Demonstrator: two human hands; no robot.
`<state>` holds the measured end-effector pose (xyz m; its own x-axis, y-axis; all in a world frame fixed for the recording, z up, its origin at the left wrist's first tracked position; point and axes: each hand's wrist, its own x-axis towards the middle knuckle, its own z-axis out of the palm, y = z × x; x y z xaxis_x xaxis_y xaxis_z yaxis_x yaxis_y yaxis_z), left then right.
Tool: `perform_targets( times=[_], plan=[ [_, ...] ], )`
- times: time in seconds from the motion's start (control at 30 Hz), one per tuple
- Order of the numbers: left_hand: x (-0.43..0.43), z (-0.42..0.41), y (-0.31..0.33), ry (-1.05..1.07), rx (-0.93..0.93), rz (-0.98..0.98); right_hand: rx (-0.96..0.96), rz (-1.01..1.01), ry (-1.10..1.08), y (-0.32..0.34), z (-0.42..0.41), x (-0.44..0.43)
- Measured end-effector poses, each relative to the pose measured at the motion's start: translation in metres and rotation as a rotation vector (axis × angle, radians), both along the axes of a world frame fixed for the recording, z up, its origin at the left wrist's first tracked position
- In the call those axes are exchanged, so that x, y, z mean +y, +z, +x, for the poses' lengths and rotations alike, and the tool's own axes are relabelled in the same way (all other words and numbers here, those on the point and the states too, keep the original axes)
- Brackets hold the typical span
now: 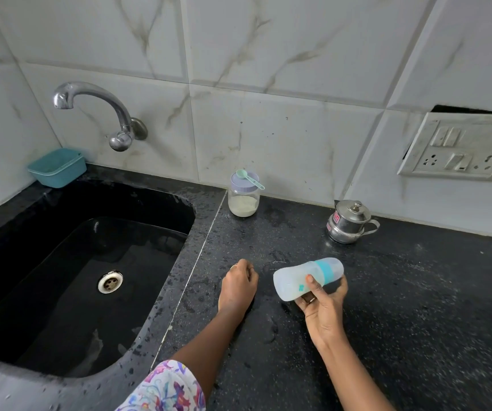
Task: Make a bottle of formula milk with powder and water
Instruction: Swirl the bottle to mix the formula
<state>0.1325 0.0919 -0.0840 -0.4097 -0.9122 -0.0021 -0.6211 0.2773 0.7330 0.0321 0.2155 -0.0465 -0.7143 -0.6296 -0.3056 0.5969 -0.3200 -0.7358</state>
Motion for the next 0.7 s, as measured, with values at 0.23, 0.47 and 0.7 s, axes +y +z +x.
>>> perform_targets(
  times=[0.23,0.47,0.7],
  plan=[
    [0.0,0.0,0.001,0.006,-0.009,0.007,0.017,0.004,0.012,0.003,0.0,-0.003],
    [0.0,0.0,0.002,0.007,-0.004,0.016,0.047,-0.005,0.045,0.008,0.001,-0.009],
    [0.0,0.0,0.002,0.002,0.001,0.022,0.056,0.016,0.05,0.004,0.003,-0.007]
  ],
)
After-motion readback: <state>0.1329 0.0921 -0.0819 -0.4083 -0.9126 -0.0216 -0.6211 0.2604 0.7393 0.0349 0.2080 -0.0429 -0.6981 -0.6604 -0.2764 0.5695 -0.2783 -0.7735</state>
